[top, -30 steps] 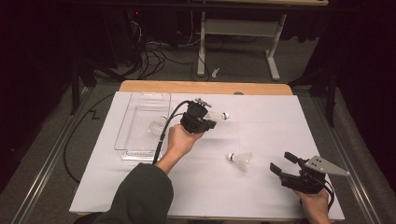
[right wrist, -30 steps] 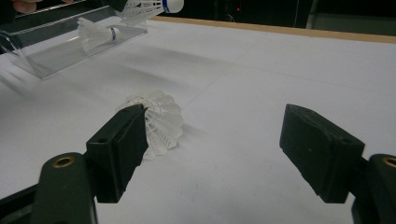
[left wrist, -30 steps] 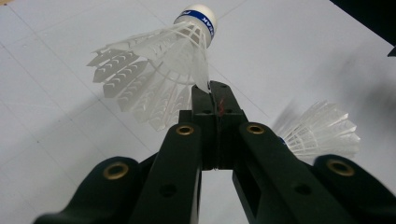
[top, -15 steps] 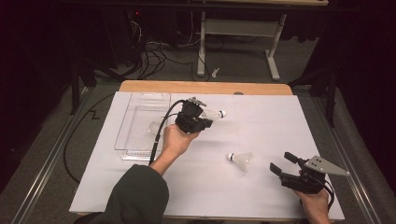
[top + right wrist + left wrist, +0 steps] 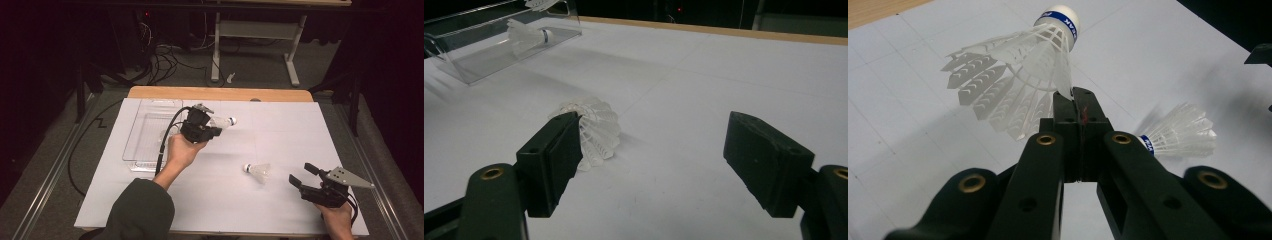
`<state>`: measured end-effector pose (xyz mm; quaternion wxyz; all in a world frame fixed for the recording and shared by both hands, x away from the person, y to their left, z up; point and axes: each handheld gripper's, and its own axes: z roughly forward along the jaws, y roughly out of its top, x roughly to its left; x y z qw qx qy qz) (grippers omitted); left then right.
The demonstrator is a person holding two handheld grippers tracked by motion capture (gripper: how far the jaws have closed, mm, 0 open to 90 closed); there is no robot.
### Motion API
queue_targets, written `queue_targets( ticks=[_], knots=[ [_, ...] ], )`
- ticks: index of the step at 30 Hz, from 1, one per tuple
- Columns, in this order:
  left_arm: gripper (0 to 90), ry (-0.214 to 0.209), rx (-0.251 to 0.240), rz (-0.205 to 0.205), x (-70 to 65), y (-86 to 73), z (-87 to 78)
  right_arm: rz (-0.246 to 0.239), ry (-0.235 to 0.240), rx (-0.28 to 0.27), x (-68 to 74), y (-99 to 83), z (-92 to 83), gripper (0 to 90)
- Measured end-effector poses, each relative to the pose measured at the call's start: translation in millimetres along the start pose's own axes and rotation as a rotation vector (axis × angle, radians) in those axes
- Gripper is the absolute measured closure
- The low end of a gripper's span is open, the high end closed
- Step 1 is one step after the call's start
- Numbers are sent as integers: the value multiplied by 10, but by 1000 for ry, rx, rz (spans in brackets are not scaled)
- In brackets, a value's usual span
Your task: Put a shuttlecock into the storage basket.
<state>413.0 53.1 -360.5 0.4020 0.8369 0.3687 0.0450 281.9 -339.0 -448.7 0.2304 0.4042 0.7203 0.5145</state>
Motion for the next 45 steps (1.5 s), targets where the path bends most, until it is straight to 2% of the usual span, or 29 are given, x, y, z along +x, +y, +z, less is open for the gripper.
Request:
queue_targets(
  ticks=[22,45],
  knots=[
    [900,23,1,-9,98,-113,-172,-2,-1,-1,1,0,-1,238],
    [900,56,-18,-51,243,-262,-368,-3,-1,-1,5,1,1,237]
  ],
)
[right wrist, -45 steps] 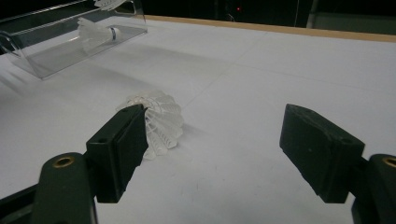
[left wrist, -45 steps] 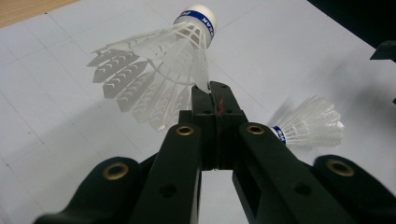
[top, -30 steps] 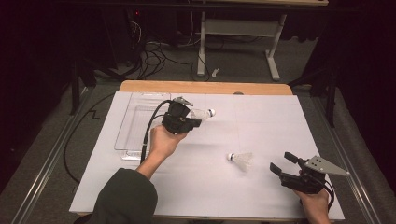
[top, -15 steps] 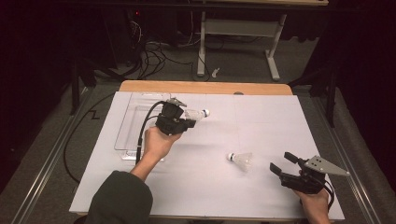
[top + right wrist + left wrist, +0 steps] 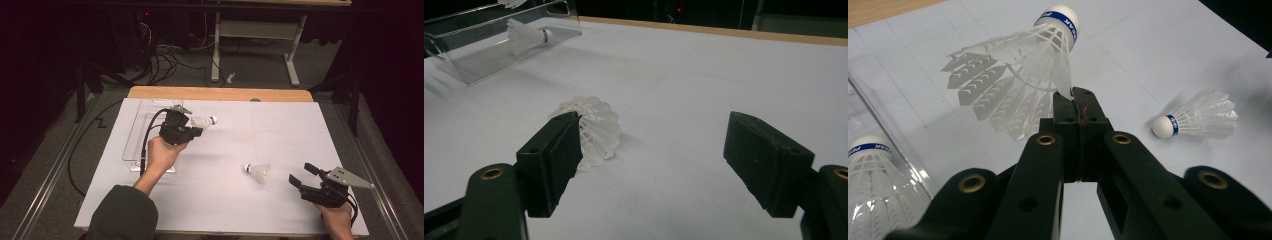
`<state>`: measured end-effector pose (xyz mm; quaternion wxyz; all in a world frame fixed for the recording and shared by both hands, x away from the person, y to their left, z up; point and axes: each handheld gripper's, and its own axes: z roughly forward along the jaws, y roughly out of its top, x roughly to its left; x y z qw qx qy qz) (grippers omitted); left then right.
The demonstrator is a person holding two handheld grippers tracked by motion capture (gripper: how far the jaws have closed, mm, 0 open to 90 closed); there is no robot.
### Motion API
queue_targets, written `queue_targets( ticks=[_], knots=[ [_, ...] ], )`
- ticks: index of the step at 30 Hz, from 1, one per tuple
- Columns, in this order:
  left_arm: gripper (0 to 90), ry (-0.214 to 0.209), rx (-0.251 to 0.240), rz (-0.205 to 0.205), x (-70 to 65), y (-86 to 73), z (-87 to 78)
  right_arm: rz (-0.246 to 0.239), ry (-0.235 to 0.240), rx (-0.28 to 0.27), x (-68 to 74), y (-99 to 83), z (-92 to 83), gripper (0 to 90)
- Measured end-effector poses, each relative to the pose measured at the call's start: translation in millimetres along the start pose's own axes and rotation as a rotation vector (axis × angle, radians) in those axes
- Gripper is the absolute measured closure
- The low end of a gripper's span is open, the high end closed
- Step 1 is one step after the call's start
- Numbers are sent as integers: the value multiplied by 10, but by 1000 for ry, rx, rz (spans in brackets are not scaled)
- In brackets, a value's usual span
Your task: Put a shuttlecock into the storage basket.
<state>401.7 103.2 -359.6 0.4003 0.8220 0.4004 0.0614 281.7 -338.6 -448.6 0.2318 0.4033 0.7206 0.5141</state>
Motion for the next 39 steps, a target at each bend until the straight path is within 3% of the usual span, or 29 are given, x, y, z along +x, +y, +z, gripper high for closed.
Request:
queue_targets(
  ticks=[18,39],
  knots=[
    [900,29,-8,-7,76,-46,-118,1,-1,-1,0,0,-2,237],
    [900,63,-34,-42,193,-110,-264,2,-1,0,-1,0,0,237]
  ],
)
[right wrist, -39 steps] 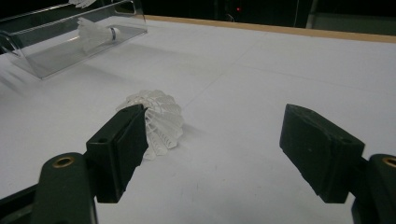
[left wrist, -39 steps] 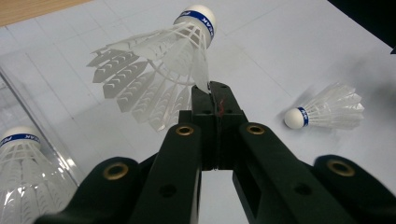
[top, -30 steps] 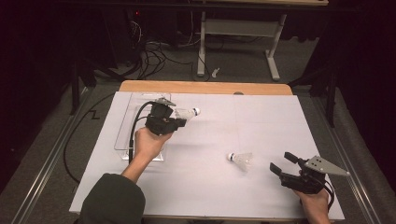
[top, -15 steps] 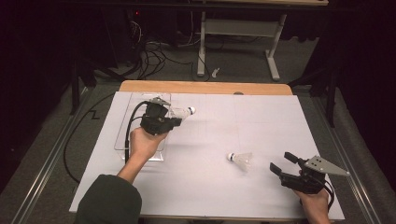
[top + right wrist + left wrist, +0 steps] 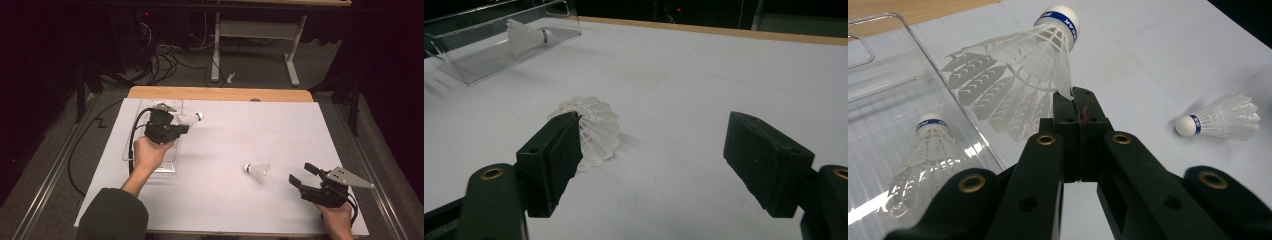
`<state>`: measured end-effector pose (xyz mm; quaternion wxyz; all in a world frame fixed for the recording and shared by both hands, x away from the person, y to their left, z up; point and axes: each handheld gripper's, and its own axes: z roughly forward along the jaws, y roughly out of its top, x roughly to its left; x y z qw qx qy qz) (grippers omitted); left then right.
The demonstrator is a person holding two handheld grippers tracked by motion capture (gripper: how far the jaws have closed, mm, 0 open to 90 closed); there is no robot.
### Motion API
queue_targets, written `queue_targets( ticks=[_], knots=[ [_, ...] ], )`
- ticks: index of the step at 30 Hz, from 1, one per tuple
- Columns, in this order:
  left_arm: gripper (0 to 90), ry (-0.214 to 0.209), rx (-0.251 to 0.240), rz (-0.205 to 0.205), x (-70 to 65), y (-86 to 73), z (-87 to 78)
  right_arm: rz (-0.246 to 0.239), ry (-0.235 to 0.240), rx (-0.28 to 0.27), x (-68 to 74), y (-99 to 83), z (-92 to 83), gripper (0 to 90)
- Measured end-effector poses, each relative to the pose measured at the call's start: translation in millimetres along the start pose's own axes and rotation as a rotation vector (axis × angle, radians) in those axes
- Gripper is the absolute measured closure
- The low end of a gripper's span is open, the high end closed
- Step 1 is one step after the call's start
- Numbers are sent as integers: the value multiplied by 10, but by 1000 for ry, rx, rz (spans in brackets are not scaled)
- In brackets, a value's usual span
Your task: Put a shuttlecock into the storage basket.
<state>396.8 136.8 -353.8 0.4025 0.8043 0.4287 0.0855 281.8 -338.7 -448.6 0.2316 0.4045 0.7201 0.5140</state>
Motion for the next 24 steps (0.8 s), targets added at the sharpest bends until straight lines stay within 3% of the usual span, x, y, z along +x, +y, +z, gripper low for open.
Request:
queue_targets(
  ticks=[24],
  knots=[
    [900,48,-15,-41,189,-78,-128,-5,0,1,1,0,2,237]
  ],
)
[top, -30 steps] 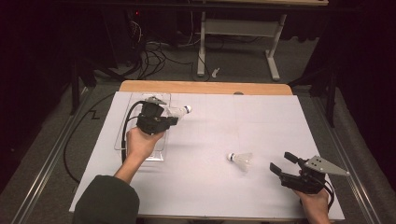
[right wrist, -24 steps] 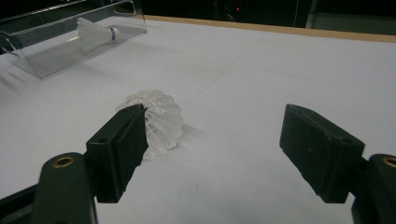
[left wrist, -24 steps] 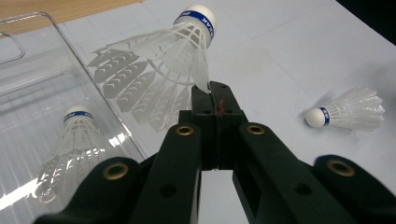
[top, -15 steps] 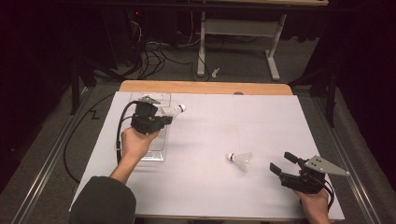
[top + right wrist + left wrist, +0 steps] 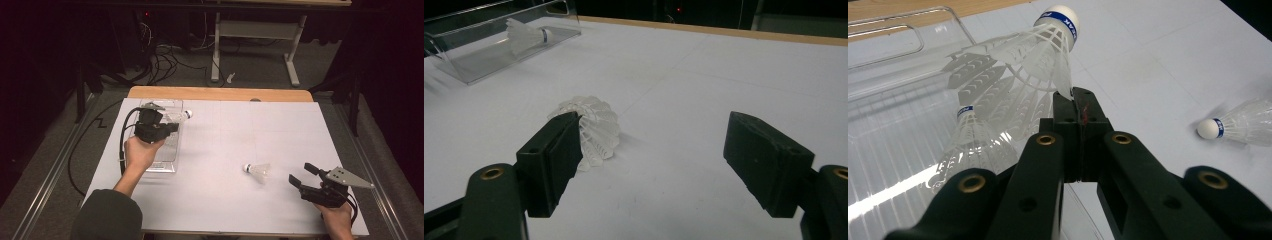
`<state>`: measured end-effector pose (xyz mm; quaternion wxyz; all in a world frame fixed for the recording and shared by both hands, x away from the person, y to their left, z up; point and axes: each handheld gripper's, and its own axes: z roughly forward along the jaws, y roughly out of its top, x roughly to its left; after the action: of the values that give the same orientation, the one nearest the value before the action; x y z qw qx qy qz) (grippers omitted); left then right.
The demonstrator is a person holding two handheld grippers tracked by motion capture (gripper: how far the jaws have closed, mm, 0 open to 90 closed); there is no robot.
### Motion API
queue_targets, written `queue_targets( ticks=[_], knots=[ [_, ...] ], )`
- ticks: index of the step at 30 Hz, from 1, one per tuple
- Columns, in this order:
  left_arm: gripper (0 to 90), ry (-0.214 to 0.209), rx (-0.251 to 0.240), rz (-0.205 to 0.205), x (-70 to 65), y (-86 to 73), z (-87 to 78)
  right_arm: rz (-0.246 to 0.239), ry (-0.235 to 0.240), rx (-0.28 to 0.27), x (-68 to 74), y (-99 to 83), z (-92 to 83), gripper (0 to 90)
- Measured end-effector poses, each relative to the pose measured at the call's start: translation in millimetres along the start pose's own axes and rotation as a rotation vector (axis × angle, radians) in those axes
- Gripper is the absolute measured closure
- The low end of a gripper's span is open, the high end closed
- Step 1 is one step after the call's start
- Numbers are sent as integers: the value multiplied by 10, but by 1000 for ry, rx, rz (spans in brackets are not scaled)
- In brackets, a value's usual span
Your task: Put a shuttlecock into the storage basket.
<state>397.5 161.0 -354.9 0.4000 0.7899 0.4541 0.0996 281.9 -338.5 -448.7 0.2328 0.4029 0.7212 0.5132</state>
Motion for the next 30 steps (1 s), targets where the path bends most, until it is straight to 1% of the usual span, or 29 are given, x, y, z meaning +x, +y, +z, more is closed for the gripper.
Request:
queue_targets(
  ticks=[22,30],
  knots=[
    [900,27,-11,-42,163,-21,-83,1,0,0,1,0,0,237],
    [900,42,-27,-68,241,-16,-125,5,0,0,2,0,1,238]
  ],
)
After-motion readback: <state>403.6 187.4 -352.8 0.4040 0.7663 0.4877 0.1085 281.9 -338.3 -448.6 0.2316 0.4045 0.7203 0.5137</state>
